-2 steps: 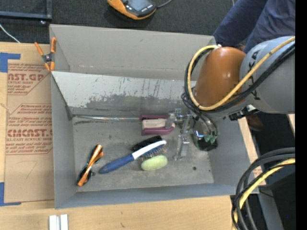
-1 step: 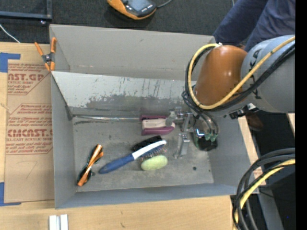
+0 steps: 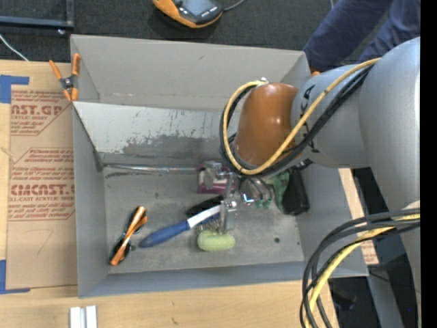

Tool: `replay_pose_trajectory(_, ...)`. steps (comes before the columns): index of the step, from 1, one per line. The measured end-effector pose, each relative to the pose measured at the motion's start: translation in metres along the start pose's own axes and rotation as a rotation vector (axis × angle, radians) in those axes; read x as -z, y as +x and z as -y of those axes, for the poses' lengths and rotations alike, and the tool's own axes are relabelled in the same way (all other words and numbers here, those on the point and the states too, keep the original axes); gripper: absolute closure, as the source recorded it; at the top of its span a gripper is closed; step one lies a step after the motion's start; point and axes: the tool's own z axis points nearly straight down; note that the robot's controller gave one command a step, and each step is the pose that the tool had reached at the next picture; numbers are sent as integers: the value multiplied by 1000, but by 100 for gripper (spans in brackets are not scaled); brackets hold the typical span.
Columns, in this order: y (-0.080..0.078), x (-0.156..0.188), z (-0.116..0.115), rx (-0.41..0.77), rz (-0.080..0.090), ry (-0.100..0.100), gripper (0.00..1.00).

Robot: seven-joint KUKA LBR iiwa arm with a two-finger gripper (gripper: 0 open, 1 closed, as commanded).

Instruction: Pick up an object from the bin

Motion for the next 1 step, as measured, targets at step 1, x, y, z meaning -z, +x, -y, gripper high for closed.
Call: replay_pose_trajectory(1,75,-22,53,-32,5,-2,0)
